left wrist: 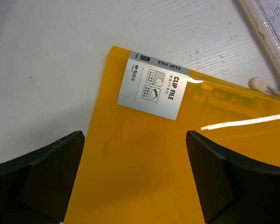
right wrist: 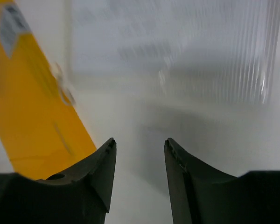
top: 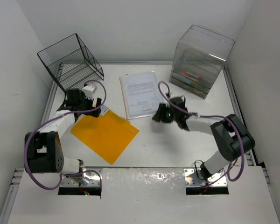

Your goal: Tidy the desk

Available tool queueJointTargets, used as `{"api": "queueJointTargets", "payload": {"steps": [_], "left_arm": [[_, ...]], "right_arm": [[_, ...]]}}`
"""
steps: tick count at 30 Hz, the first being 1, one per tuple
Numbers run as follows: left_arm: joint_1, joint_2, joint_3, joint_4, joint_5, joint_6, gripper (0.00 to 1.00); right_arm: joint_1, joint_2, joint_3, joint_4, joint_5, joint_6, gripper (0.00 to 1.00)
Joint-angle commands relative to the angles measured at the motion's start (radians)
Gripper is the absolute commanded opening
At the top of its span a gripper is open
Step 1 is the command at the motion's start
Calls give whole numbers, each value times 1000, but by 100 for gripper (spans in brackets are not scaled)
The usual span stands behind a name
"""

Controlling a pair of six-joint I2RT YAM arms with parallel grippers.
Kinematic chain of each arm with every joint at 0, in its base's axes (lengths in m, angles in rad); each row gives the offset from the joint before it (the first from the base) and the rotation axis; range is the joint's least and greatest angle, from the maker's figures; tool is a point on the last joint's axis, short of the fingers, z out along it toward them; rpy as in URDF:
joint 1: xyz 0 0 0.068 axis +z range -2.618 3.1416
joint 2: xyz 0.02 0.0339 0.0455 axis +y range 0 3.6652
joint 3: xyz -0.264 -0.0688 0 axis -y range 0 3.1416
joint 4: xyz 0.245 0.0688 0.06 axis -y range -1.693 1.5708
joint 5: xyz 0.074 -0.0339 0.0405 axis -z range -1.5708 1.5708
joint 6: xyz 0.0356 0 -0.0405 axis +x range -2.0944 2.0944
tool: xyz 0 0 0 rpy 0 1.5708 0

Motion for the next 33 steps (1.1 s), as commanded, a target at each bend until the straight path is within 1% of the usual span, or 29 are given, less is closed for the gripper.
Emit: {"api": "queueJointTargets", "payload": {"steps": [1,2,3,4,6,7,10,12,16,20,21,24,27,31,33], "left_arm": [[9,6,36,3,20,11,89],[10,6,35,3,22,12,89],[9,7,35,3,22,14,89],[10,7,33,6,22,14,89],[10,7,33,6,23,15,89],[10,7,33,6,25,15,89],[9,7,33,6,28,17,89],[10,7,32,7,29,20,89],[10,7,30,7,29,20,89],[9,9,30,7,29,22,89],[10,9,29,10,29,22,89],[10,9,29,9,29,22,89],[10,10,29,9,31,22,89],[10,10,30,6,31,22,89],[9,10,30,4,31,22,89]], "right_arm": [[74,-15,-260,370,-57,527,44],[102,-20,-289,430,-18,593,44],[134,-25,-324,447,19,615,44],[195,-22,-337,464,83,635,44],[250,-9,-366,570,116,694,44],[257,15,-374,617,130,748,44],[291,79,-397,662,159,816,44],[304,121,-383,674,144,859,44],[335,242,-371,772,142,954,43],[357,296,-336,792,153,939,40],[360,297,-331,788,166,929,38],[377,287,-326,728,211,884,36],[380,281,-332,705,258,850,34],[380,290,-335,723,314,839,31],[378,311,-334,771,324,837,31]]}}
